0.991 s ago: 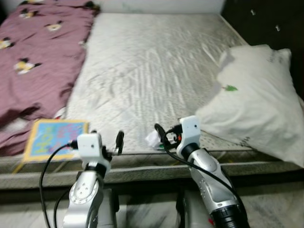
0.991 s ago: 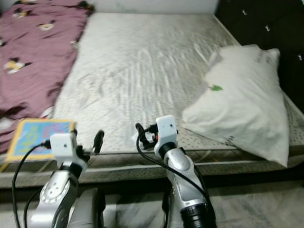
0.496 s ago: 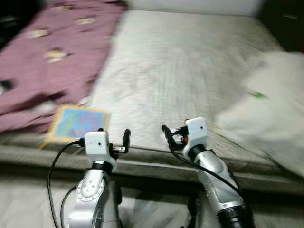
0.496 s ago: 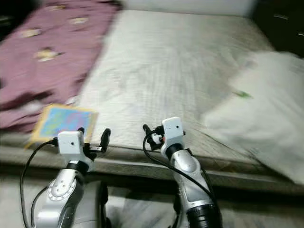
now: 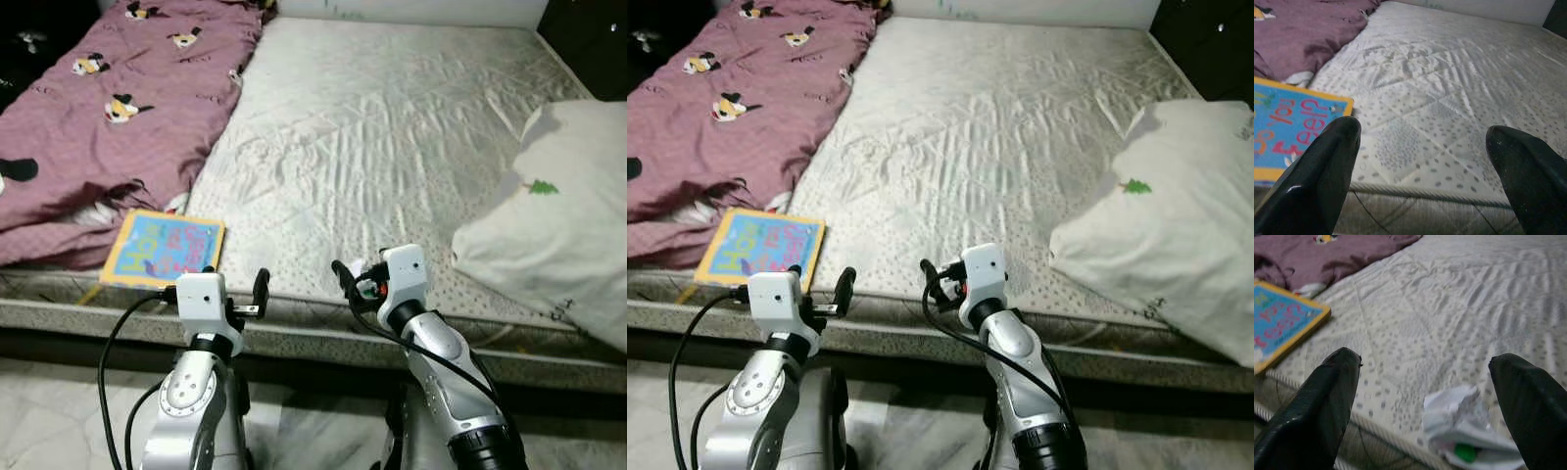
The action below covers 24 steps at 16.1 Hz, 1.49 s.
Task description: Clean up the room
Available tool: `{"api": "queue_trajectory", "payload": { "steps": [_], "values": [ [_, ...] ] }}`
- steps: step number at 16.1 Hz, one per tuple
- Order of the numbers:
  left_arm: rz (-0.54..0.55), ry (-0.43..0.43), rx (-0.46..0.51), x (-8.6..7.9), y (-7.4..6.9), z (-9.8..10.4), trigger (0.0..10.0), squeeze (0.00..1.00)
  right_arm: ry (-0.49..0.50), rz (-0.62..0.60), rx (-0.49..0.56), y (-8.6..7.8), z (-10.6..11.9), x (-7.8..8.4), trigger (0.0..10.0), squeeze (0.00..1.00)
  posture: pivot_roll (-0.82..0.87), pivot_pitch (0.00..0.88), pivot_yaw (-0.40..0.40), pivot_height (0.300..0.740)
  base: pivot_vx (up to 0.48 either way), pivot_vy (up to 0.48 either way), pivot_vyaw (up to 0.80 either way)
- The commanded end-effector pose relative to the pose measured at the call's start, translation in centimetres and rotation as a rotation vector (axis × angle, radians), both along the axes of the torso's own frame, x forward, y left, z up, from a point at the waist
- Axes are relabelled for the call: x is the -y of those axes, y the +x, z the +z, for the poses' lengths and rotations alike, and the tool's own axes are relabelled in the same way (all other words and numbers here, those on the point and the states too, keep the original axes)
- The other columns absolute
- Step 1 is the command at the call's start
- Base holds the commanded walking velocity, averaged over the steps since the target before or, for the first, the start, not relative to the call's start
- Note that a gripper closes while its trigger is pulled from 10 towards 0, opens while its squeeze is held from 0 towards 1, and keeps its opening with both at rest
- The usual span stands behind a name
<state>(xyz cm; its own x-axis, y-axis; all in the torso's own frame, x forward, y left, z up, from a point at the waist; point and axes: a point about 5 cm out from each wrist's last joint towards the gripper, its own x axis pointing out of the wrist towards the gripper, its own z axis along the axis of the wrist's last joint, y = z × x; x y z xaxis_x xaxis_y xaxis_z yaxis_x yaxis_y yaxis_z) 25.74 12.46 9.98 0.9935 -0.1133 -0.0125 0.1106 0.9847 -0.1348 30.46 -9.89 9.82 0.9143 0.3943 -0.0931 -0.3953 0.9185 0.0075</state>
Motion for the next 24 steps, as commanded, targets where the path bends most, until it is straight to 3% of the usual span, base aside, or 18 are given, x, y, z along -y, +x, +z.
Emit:
{"api": "queue_trajectory", "payload": {
  "steps": [1,2,3,8,13,15,17,20,24],
  "values": [
    [0.002,0.013,-0.016,0.0,-0.3,-0.3,10.0,0.00,-0.046,0.051,-0.008,-0.4,-0.6,-0.5,10.0,0.00,0.08,0.107,-0.024,0.525,0.000,0.000,0.00],
    [0.016,0.026,-0.022,-0.7,-0.8,-0.3,10.0,0.00,-0.107,0.159,0.061,-1.0,-0.5,-1.6,10.0,0.00,0.09,0.110,-0.020,0.525,0.000,0.000,0.00],
    [0.031,0.036,-0.031,-1.3,-1.4,-0.4,10.0,0.00,-0.128,0.183,0.089,-1.0,-0.4,-2.0,10.0,0.00,0.12,0.124,-0.015,0.525,0.000,0.000,0.00],
    [0.064,0.078,-0.081,-3.7,-4.4,-0.5,10.0,0.00,-0.114,0.178,0.146,0.5,0.4,-4.1,10.0,0.00,0.19,0.200,0.007,0.525,0.000,0.000,0.00],
    [0.059,0.096,-0.086,-3.1,-5.7,0.5,10.0,0.00,-0.156,0.142,0.141,2.1,0.3,-5.2,10.0,0.00,0.24,0.272,-0.003,0.525,0.000,0.000,0.00],
    [0.050,0.088,-0.106,-2.6,-6.0,0.7,10.0,0.00,-0.186,0.091,0.141,3.5,0.7,-5.5,10.0,0.00,0.23,0.300,-0.001,0.525,0.000,0.000,0.00],
    [0.029,0.077,-0.117,-1.8,-6.1,0.7,10.0,0.00,-0.230,-0.010,0.164,5.2,2.0,-5.2,10.0,0.00,0.23,0.318,-0.001,0.525,0.000,0.000,0.00],
    [0.020,0.065,-0.110,-1.4,-5.6,1.1,10.0,0.00,-0.269,-0.128,0.206,7.3,4.3,-3.4,10.0,0.00,0.22,0.325,-0.003,0.525,0.000,0.000,0.00],
    [0.040,0.063,-0.112,-1.6,-5.5,1.0,10.0,0.00,-0.436,-0.102,0.175,7.1,2.5,-1.9,10.0,0.00,0.21,0.323,-0.020,0.525,0.000,0.000,0.00]
  ]
}}
